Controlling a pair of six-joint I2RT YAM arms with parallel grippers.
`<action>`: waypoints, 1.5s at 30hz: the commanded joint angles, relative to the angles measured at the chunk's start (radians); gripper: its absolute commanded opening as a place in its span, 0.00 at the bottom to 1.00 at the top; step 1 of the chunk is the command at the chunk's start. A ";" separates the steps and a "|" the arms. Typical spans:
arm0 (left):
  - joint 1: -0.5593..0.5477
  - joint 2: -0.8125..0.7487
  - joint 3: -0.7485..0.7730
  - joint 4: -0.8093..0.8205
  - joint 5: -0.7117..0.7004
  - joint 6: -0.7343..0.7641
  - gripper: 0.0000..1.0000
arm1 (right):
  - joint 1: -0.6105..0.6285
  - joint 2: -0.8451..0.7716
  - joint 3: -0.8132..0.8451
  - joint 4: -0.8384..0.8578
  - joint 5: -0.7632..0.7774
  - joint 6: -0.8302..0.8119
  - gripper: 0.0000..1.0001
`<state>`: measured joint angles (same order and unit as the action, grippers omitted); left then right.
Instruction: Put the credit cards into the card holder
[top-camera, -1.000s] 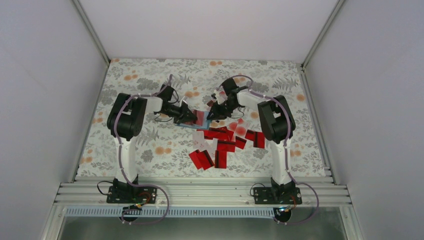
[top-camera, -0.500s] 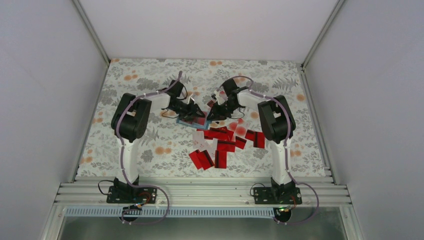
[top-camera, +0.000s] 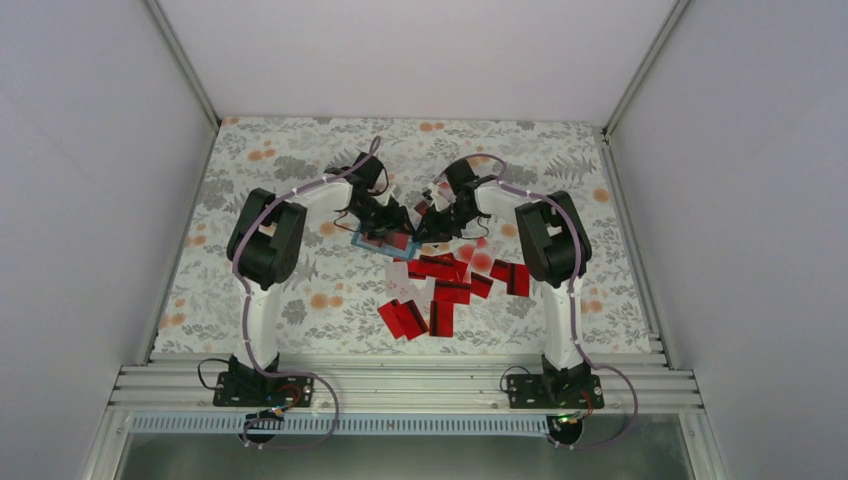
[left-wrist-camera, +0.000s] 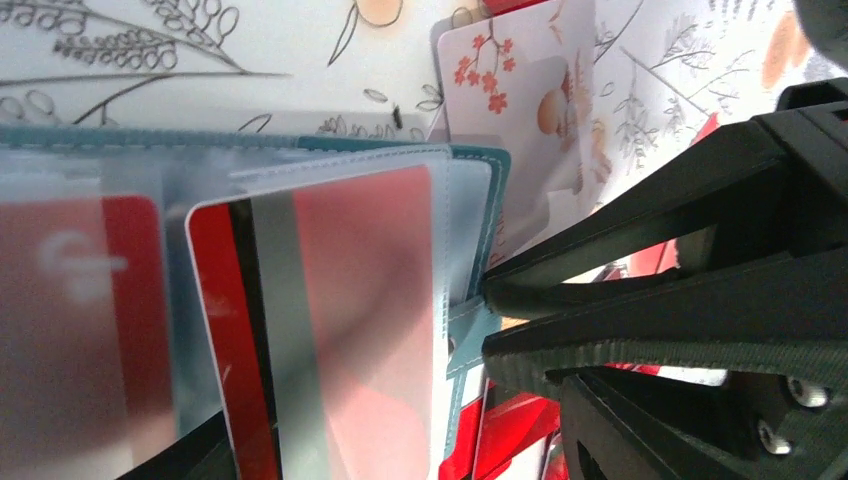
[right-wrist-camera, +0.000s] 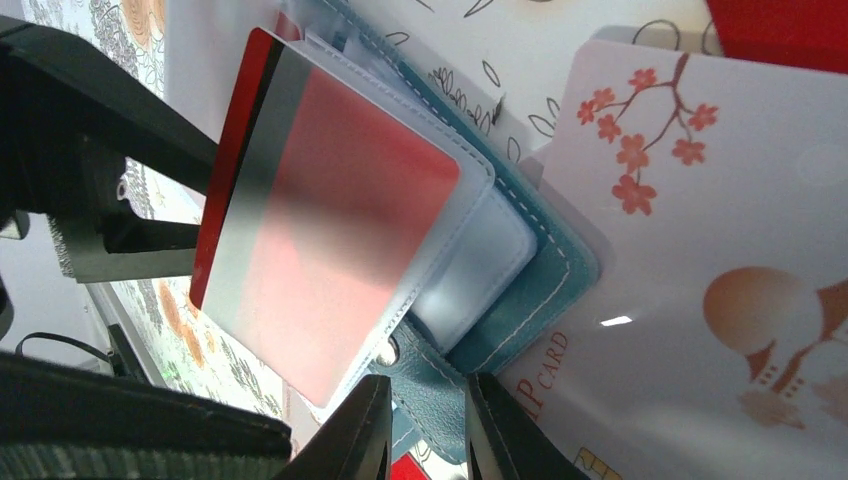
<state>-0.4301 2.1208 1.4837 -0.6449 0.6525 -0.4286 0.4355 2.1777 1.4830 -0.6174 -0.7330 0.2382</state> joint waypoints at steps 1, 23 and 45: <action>-0.012 -0.045 -0.011 -0.107 -0.129 0.012 0.68 | 0.019 -0.005 -0.030 -0.026 0.063 0.006 0.20; 0.124 -0.211 -0.119 -0.051 -0.256 0.253 0.88 | 0.025 -0.177 -0.031 -0.076 0.161 0.040 0.43; 0.058 -0.104 -0.061 0.023 -0.084 0.213 0.36 | 0.088 -0.026 0.134 -0.073 0.176 0.000 0.47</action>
<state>-0.3416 1.9812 1.3914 -0.6621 0.5060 -0.1909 0.5171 2.0953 1.5692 -0.7162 -0.5095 0.2527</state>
